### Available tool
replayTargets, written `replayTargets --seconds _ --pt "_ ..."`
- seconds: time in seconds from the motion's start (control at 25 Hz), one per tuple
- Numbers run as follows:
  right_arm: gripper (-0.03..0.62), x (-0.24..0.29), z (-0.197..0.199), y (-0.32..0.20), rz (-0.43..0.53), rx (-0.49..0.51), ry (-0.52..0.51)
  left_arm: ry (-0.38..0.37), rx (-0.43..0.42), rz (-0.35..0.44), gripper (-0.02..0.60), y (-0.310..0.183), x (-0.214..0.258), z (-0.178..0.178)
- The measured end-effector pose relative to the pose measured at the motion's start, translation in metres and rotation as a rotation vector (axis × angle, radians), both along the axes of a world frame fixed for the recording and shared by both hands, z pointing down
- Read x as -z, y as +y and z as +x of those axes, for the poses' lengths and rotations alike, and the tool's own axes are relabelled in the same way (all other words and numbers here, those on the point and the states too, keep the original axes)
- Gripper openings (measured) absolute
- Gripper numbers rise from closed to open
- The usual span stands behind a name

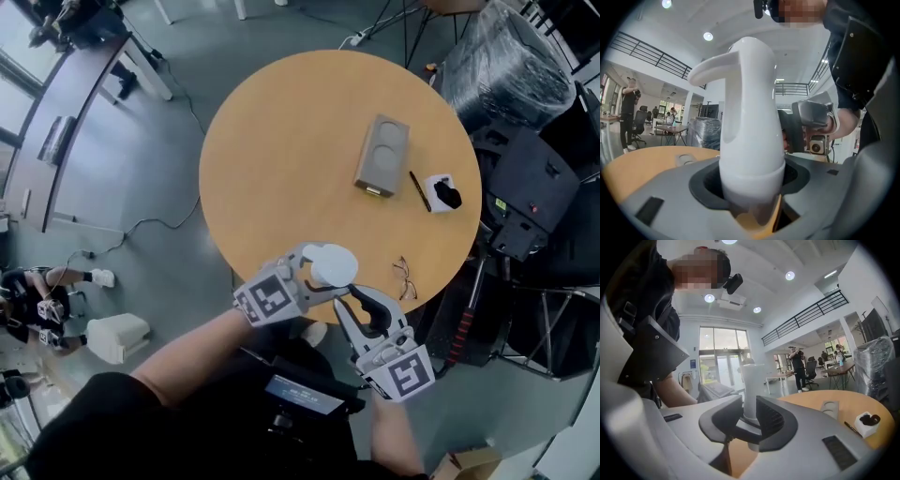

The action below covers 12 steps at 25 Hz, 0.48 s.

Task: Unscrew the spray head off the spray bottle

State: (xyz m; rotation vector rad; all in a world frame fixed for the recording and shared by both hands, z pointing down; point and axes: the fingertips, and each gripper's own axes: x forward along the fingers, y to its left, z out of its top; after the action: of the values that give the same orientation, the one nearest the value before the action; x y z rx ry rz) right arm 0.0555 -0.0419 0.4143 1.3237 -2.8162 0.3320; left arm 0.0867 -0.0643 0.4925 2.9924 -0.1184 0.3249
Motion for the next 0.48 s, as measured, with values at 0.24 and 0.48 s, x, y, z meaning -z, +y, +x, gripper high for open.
replayTargets --seconds 0.24,0.48 --pt "0.169 0.048 -0.01 0.014 0.043 0.046 -0.015 -0.022 0.009 0.019 0.296 0.02 0.047 -0.008" --pt "0.242 0.07 -0.016 0.026 0.034 0.065 0.009 -0.026 -0.004 -0.002 0.296 0.044 0.068 -0.008"
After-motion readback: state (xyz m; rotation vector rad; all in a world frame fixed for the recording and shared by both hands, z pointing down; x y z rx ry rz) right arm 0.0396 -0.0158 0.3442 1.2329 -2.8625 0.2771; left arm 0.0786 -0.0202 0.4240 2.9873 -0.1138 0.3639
